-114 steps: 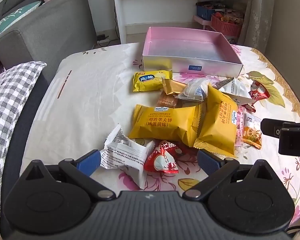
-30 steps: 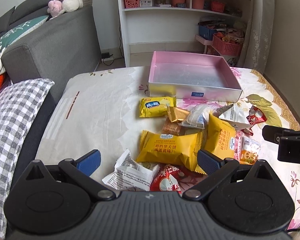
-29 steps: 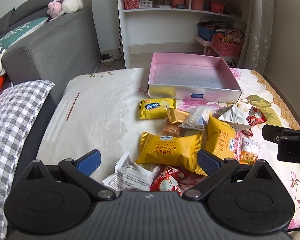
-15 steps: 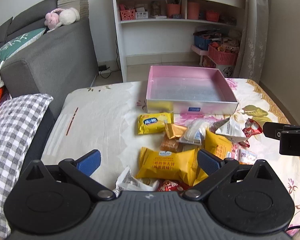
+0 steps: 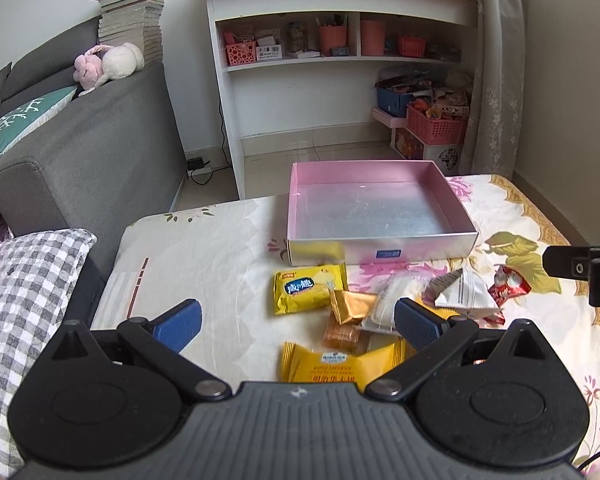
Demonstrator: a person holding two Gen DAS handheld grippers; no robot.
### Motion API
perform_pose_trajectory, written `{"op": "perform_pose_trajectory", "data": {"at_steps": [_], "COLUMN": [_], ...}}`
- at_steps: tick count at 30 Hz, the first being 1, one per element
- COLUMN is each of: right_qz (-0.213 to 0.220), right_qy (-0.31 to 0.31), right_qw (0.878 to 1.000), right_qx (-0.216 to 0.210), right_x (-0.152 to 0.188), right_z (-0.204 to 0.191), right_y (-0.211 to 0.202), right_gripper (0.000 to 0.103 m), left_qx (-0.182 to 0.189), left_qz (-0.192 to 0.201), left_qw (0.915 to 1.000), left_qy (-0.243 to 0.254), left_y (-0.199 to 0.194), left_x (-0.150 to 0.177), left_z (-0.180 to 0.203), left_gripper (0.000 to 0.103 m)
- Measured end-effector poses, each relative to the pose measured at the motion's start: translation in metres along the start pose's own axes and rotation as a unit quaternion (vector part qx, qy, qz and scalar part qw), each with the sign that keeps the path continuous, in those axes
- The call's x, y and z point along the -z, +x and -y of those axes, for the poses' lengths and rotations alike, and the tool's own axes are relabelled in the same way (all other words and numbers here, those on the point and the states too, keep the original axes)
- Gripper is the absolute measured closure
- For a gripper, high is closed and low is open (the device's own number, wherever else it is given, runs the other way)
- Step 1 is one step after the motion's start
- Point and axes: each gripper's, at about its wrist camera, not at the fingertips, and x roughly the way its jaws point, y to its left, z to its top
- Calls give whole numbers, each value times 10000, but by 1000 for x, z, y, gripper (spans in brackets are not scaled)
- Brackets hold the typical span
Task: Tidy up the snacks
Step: 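Grasp the yellow chip bag with left tool while right tool grasps red candy wrapper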
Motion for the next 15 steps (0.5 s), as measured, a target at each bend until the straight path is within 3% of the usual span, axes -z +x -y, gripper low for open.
{"op": "perform_pose_trajectory", "data": {"at_steps": [6, 15], "right_qz": [38, -138], "right_qy": [83, 351], "right_qw": [9999, 9993], "right_qx": [79, -9], "right_x": [3, -3], "right_z": [7, 24], "right_y": [15, 42], "right_gripper": [0, 0], "left_qx": [-143, 83], "left_qz": [57, -160], "left_qw": [9998, 9995], "left_qy": [79, 251], "left_y": [11, 33], "left_x": [-1, -7], "left_z": [3, 13], "left_gripper": [1, 0]}}
